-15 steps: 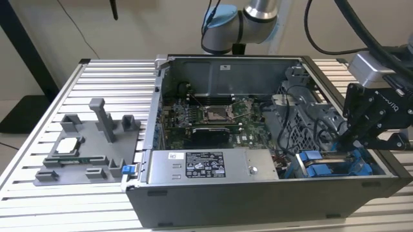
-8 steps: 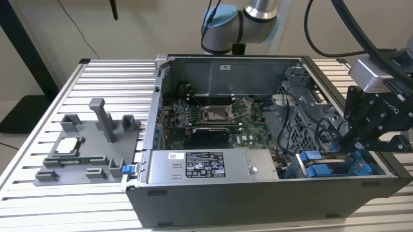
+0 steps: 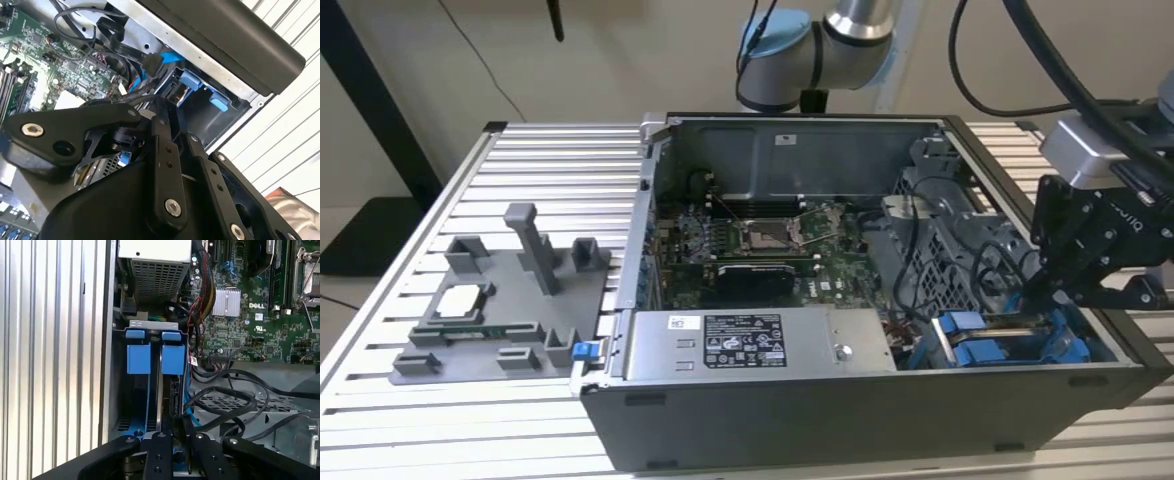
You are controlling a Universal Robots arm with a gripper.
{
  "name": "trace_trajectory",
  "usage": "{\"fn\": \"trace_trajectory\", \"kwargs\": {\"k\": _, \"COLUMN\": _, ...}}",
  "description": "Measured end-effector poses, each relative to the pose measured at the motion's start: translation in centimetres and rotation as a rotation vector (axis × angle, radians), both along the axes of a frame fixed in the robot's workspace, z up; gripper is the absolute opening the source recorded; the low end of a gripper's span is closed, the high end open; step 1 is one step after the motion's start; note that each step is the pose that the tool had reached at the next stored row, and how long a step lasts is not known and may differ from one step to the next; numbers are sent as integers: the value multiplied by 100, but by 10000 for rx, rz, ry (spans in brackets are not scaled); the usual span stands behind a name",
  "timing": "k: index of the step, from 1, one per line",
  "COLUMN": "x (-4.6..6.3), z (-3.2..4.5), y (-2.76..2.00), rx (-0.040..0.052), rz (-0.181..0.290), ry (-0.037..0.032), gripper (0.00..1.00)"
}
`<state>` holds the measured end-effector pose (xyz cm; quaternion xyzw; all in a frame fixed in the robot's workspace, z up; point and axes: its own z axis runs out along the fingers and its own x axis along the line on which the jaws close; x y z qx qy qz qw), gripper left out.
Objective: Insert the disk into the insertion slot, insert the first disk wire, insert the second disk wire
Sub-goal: 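Insert the first disk wire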
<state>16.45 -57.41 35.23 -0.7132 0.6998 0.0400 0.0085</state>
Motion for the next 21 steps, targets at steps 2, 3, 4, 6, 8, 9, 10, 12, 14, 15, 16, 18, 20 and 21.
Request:
{"fn": "trace_trajectory", "kwargs": {"k": 2, "x": 0, "z": -19, "y": 35, "rx": -23, "rz": 1, "ry": 0, "gripper": 0}}
{"fn": "trace_trajectory", "kwargs": {"k": 3, "x": 0, "z": -29, "y": 47, "rx": -48, "rz": 6, "ry": 0, "gripper": 0}}
{"fn": "trace_trajectory", "kwargs": {"k": 4, "x": 0, "z": -41, "y": 48, "rx": -69, "rz": 11, "ry": 0, "gripper": 0}}
{"fn": "trace_trajectory", "kwargs": {"k": 6, "x": 0, "z": -53, "y": 48, "rx": -102, "rz": 17, "ry": 0, "gripper": 0}}
{"fn": "trace_trajectory", "kwargs": {"k": 8, "x": 1, "z": -63, "y": 47, "rx": -114, "rz": 19, "ry": 0, "gripper": 0}}
{"fn": "trace_trajectory", "kwargs": {"k": 9, "x": 1, "z": -70, "y": 47, "rx": -118, "rz": 20, "ry": 0, "gripper": 0}}
{"fn": "trace_trajectory", "kwargs": {"k": 10, "x": 2, "z": -75, "y": 47, "rx": -122, "rz": 21, "ry": 0, "gripper": 0}}
{"fn": "trace_trajectory", "kwargs": {"k": 12, "x": 5, "z": -85, "y": 44, "rx": -131, "rz": 27, "ry": 0, "gripper": 0}}
{"fn": "trace_trajectory", "kwargs": {"k": 14, "x": 6, "z": -93, "y": 44, "rx": -141, "rz": 29, "ry": 0, "gripper": 0}}
{"fn": "trace_trajectory", "kwargs": {"k": 15, "x": 7, "z": -98, "y": 44, "rx": -141, "rz": 30, "ry": 0, "gripper": 0}}
{"fn": "trace_trajectory", "kwargs": {"k": 16, "x": 7, "z": -102, "y": 42, "rx": -142, "rz": 32, "ry": 0, "gripper": 0}}
{"fn": "trace_trajectory", "kwargs": {"k": 18, "x": 8, "z": -108, "y": 38, "rx": -143, "rz": 31, "ry": 0, "gripper": 0}}
{"fn": "trace_trajectory", "kwargs": {"k": 20, "x": 8, "z": -114, "y": 35, "rx": -144, "rz": 30, "ry": 0, "gripper": 0}}
{"fn": "trace_trajectory", "kwargs": {"k": 21, "x": 8, "z": -115, "y": 33, "rx": -148, "rz": 31, "ry": 0, "gripper": 0}}
